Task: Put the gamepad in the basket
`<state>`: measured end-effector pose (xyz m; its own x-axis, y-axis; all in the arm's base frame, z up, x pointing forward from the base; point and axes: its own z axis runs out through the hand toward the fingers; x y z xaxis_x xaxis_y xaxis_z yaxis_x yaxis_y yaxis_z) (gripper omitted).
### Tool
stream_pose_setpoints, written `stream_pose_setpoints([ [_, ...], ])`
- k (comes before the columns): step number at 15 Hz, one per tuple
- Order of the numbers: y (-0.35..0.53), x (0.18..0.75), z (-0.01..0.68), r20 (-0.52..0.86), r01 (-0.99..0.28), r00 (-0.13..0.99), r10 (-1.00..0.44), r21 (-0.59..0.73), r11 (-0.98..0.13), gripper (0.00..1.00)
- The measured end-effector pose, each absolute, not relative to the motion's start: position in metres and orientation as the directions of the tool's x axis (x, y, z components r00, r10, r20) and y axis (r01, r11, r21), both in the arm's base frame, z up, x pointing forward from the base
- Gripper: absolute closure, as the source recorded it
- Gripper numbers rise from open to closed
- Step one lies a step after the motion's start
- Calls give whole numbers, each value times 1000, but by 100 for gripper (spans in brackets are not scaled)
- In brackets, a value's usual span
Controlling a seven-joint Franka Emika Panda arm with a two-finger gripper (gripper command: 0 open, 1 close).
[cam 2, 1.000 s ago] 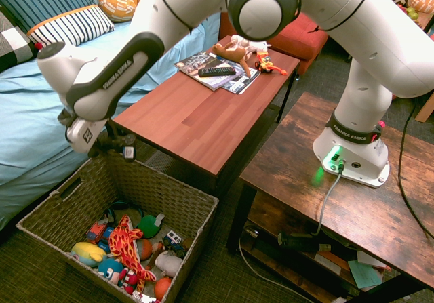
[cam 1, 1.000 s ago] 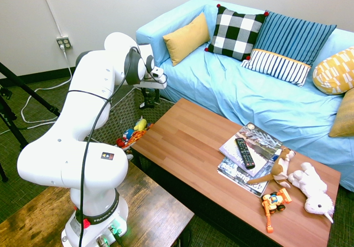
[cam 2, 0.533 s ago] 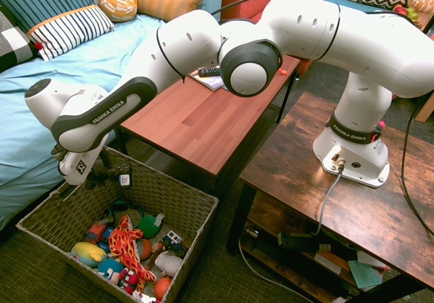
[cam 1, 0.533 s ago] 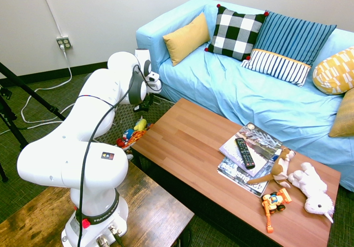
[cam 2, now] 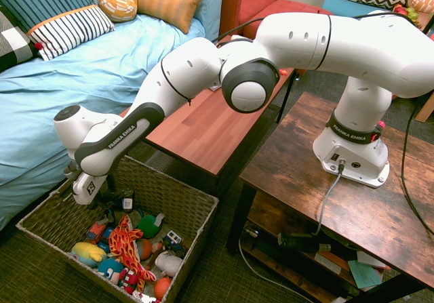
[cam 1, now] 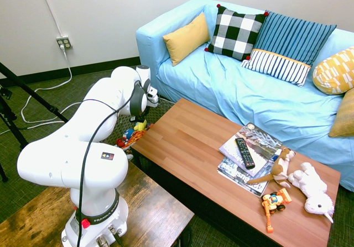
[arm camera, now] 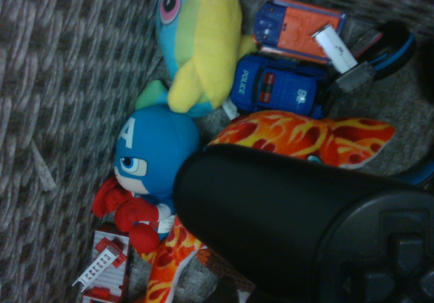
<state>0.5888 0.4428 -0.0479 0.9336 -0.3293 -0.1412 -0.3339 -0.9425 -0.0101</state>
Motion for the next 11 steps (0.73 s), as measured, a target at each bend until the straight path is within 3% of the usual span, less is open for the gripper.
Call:
stream_pose_setpoints([
  [11, 449, 570, -65, -173, -332, 930, -324, -22, -943, 0],
])
